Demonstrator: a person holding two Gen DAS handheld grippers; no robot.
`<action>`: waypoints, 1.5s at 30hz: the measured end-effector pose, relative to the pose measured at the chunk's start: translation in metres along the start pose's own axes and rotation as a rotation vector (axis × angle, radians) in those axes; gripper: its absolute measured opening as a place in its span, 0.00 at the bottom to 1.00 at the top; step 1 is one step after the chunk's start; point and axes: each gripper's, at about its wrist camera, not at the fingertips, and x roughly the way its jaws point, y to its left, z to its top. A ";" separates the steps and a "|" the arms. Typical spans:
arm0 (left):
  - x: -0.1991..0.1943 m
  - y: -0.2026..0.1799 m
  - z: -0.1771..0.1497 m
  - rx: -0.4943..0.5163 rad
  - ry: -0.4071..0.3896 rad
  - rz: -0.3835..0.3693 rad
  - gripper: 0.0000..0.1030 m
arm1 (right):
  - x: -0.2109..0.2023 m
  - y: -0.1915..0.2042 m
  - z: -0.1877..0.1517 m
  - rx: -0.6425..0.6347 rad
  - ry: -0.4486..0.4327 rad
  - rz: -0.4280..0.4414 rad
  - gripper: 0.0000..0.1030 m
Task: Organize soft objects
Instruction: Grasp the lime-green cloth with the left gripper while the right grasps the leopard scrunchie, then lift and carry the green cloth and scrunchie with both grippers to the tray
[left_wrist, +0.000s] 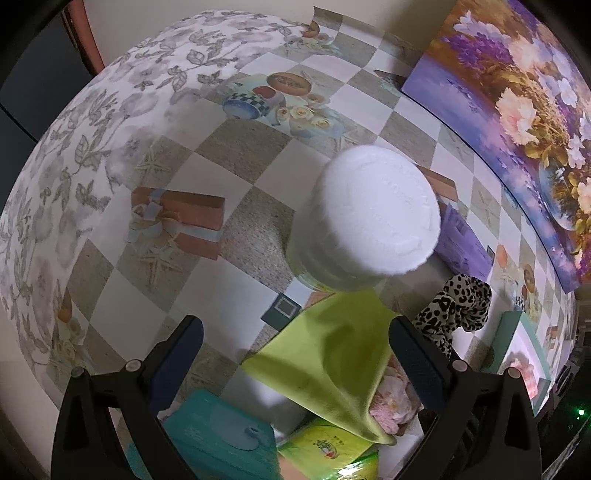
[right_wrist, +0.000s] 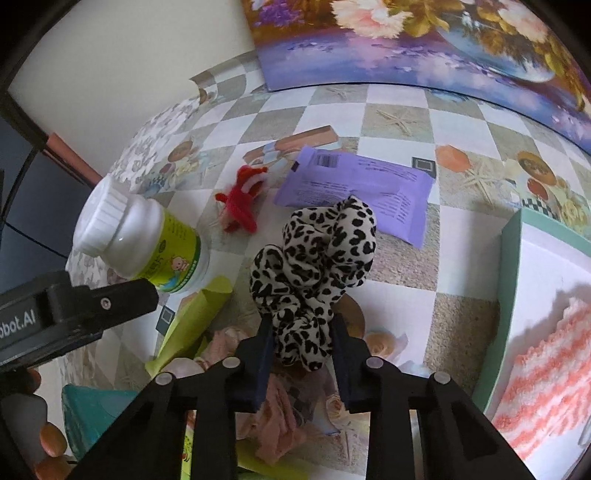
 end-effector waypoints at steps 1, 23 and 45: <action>0.000 -0.001 0.000 0.004 0.001 -0.007 0.97 | -0.001 -0.002 0.000 0.003 0.000 -0.008 0.27; 0.022 -0.048 -0.015 0.180 0.022 -0.041 0.27 | -0.021 -0.026 -0.010 0.075 0.021 -0.035 0.27; -0.034 -0.025 -0.021 0.116 -0.132 -0.187 0.03 | -0.056 -0.022 -0.014 0.067 -0.047 -0.013 0.27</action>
